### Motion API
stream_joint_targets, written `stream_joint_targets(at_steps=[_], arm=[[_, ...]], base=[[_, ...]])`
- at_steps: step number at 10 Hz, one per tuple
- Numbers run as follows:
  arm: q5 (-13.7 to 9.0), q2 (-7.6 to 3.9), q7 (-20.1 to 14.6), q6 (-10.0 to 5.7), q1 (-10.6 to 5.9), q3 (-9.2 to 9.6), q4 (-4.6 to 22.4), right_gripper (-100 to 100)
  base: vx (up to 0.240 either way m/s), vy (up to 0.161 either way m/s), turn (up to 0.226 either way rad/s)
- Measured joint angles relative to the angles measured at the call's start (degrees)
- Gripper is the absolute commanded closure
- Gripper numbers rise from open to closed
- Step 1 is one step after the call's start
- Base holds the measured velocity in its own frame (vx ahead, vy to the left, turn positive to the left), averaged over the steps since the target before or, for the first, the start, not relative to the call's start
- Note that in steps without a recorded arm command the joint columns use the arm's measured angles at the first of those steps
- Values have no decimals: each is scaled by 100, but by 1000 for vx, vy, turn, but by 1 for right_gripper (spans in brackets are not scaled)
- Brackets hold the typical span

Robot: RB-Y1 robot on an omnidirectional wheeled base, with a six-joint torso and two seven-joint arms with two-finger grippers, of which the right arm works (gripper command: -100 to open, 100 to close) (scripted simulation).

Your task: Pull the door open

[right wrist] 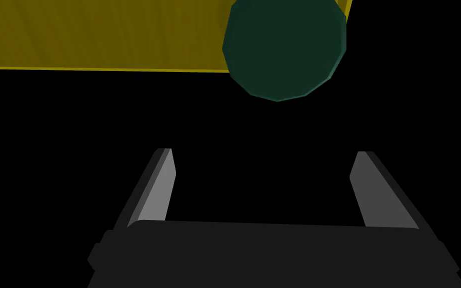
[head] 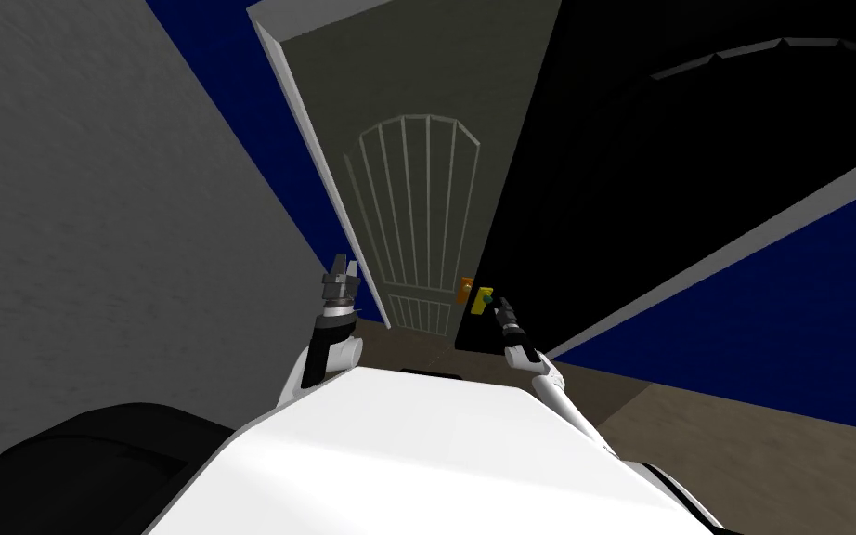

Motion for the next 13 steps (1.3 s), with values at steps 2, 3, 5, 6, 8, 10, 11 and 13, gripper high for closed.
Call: stream_joint_targets(at_steps=[2, 3, 5, 6, 8, 10, 11, 13], arm=[[7, 26, -12, 10, -90, 44, -41, 100], [6, 22, -11, -5, -98, 37, -49, 100], [11, 34, -8, 3, -90, 55, -38, 100], [13, 41, -7, 6, -88, 66, -38, 100], [14, 46, -7, 8, -80, 71, -34, 100], [5, 13, -19, 9, 7, 80, -131, 100], [-3, -13, -19, 53, 77, 81, -216, 100], [-23, -116, -70, 21, 107, 82, -83, 100]], base=[[41, 36, 0], [-36, -26, 6], [-24, -17, 23], [-8, -1, -5], [-52, -25, -11], [-165, -107, -25], [-130, -67, -66], [-162, -95, 8]])
